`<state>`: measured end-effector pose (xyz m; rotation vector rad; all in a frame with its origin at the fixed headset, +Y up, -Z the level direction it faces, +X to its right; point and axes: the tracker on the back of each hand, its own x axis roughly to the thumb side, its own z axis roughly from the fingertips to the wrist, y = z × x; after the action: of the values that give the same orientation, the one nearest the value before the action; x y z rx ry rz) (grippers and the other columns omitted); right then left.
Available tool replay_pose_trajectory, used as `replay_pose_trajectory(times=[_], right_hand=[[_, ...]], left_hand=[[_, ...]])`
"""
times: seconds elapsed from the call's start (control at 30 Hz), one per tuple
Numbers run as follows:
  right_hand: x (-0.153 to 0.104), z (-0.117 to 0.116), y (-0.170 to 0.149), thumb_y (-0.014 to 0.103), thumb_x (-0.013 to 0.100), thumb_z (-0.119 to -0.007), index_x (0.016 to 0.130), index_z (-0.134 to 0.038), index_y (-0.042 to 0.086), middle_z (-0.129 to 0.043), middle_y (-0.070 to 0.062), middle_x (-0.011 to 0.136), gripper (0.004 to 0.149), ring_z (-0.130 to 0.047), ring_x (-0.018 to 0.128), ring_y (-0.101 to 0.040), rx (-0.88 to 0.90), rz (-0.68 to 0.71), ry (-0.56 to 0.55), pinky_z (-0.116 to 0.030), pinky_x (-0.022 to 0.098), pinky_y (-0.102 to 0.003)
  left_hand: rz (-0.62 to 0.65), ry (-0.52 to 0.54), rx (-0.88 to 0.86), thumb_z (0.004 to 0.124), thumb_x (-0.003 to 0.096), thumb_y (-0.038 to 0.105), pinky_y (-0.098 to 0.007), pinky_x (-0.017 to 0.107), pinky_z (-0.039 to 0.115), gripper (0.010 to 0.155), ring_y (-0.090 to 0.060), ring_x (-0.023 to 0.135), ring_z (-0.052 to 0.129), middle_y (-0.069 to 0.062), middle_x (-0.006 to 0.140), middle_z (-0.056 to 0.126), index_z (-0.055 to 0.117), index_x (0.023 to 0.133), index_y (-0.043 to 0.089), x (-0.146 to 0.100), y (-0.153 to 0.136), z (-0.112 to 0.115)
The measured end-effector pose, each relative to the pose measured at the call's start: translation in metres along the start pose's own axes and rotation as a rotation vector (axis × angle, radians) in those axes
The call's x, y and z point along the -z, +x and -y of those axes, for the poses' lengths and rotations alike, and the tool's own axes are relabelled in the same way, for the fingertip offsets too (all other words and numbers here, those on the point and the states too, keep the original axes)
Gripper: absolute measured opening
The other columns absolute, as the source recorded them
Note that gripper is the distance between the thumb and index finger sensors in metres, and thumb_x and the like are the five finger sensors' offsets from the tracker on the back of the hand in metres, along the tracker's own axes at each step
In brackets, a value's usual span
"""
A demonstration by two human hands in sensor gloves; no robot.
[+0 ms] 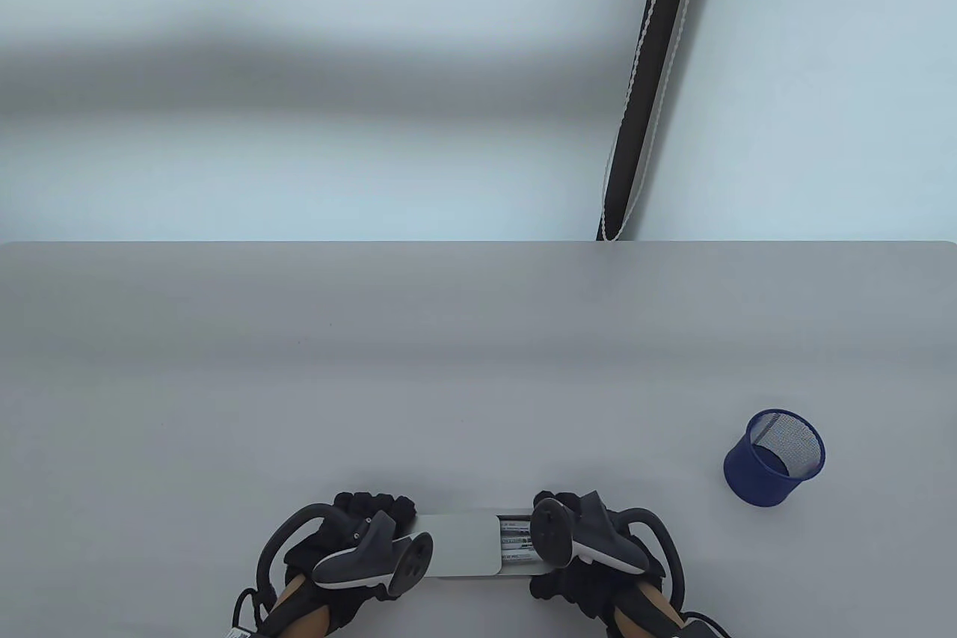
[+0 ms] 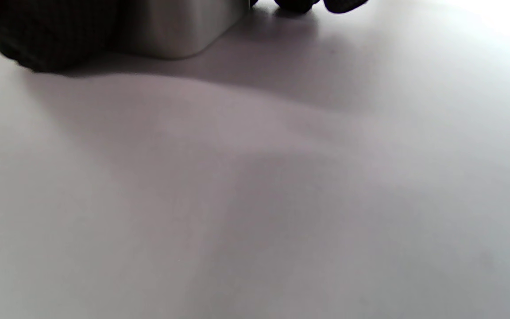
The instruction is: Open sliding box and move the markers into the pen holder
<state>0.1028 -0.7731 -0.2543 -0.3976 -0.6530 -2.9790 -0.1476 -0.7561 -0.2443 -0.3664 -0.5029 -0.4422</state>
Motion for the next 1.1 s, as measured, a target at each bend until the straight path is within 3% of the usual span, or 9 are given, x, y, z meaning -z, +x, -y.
replay_pose_trajectory(times=[1.1], right_hand=[[-0.001,0.002,-0.012,0.064,0.043,-0.064,0.097,-0.025,0.030,-0.029,-0.005,0.107,0.075,-0.037,0.100,-0.033,0.030,-0.019,0.084,-0.043,0.074,-0.050]], left_hand=[[-0.006,-0.026,0.019,0.061,0.0400,0.071,-0.042,0.081,0.064,0.085,-0.022,0.105,0.067,0.001,0.116,0.053,0.032,0.108,0.029,-0.001,-0.004,0.001]])
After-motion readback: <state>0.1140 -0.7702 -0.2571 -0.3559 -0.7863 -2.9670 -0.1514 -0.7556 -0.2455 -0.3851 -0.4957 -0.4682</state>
